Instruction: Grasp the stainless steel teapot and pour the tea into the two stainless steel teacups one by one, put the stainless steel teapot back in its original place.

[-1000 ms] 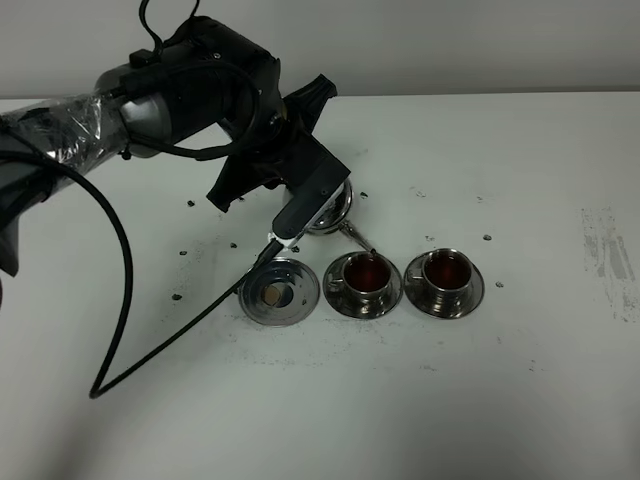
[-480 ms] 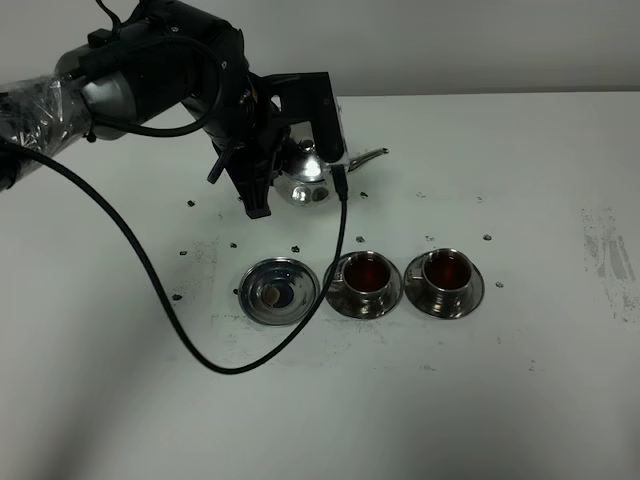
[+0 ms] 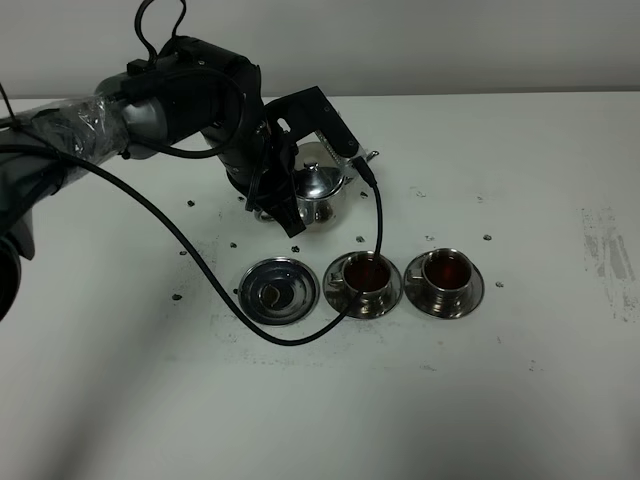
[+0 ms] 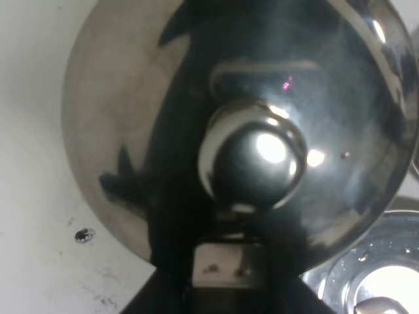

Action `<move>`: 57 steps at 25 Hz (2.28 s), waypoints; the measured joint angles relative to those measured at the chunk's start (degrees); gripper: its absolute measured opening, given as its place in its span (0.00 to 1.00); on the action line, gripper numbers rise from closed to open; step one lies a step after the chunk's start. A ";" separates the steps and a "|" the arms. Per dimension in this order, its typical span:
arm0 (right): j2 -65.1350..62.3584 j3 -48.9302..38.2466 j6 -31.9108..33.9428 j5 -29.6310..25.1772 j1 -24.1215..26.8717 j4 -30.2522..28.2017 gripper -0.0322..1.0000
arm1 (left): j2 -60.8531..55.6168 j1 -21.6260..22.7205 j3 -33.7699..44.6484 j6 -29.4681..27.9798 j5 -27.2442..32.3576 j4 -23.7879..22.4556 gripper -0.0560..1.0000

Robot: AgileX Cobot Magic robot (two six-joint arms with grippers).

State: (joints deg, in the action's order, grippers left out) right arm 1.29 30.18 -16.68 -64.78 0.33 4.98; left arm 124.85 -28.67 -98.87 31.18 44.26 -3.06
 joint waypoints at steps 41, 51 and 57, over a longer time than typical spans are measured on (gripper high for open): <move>0.00 0.00 0.00 0.00 0.00 0.06 0.54 | -22.37 -0.05 25.42 -24.40 -7.94 3.06 0.25; 0.00 0.00 0.00 0.00 0.00 0.06 0.54 | -24.94 -0.81 28.93 -28.76 -4.29 5.49 0.25; 0.00 0.00 0.00 0.00 0.00 0.06 0.54 | -24.94 -2.34 28.93 -30.06 -3.10 7.45 0.25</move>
State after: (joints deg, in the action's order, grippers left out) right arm 1.29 30.18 -16.68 -64.78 0.33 5.04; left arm 99.91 -31.02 -69.94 1.12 41.16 4.39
